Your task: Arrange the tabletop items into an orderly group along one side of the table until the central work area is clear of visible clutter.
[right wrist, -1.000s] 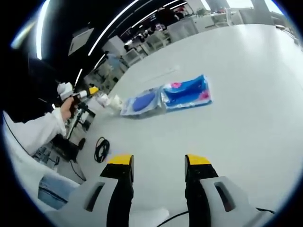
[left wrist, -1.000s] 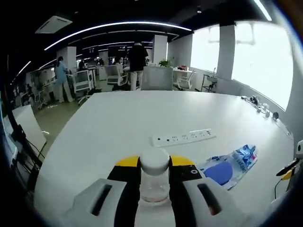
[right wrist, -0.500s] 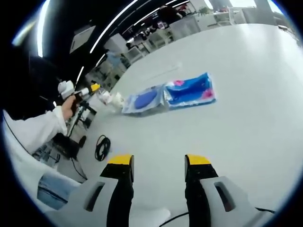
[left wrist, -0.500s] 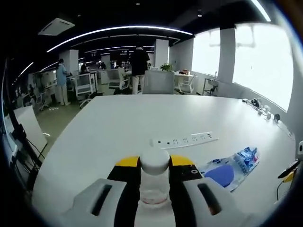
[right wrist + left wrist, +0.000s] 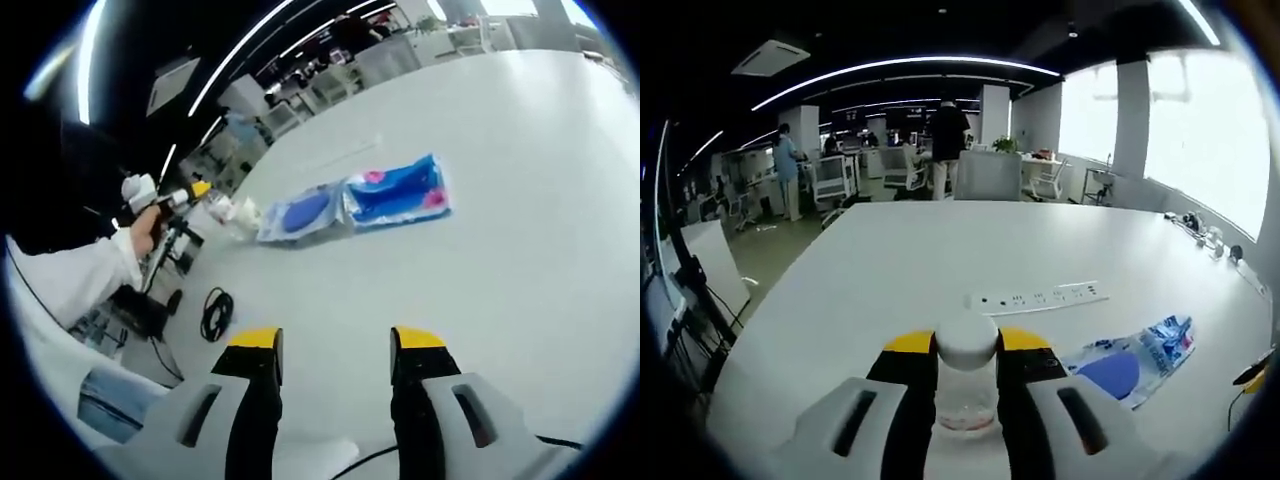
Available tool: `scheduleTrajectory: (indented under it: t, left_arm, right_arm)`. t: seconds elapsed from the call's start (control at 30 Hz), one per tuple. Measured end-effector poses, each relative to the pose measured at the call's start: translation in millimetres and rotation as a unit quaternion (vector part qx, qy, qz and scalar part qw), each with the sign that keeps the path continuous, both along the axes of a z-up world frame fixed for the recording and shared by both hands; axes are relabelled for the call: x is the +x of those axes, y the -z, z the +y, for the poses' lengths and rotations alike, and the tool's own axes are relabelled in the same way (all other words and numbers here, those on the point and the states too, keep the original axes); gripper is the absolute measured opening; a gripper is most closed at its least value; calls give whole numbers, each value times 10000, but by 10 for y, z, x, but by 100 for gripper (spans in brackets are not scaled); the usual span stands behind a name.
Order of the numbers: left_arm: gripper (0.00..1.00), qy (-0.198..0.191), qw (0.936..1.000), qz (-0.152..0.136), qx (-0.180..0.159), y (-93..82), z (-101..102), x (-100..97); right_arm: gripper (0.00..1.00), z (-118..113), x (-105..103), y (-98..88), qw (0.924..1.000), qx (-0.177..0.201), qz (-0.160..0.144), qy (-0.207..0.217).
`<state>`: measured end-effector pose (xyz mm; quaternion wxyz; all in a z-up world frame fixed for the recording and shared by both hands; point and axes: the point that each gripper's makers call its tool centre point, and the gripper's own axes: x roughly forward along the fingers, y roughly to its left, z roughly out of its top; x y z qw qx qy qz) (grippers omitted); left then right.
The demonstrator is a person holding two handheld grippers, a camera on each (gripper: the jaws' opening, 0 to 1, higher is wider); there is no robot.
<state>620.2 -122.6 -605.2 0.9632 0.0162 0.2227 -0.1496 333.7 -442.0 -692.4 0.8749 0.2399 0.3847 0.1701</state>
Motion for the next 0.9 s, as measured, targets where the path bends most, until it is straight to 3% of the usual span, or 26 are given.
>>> scheduleTrajectory:
  t: [0.33, 0.43, 0.47, 0.57, 0.73, 0.8, 0.9]
  left_arm:
    - [21, -64, 10000, 66, -6, 14, 37, -1]
    - [25, 207, 9988, 427, 144, 177, -6, -74]
    - [28, 169, 9987, 448, 161, 202, 1, -86]
    - [55, 39, 9995, 190, 268, 175, 45, -82]
    - [94, -209, 9998, -57, 19, 67, 104, -27]
    - [100, -207, 9997, -95, 4, 49, 119, -28]
    - [100, -205, 9998, -84, -3, 44, 149, -46]
  right_arm:
    - [41, -14, -11, -9, 10000, 24, -32, 49]
    - [41, -14, -19, -1, 10000, 22, -25, 46]
    - [41, -8, -22, -9, 10000, 27, -26, 40]
    - [41, -2, -20, -21, 10000, 22, -46, 30]
    - [41, 1, -29, -9, 10000, 18, -44, 17]
    - [41, 11, -33, -3, 10000, 20, -33, 4]
    - [41, 27, -34, -5, 10000, 29, -41, -11]
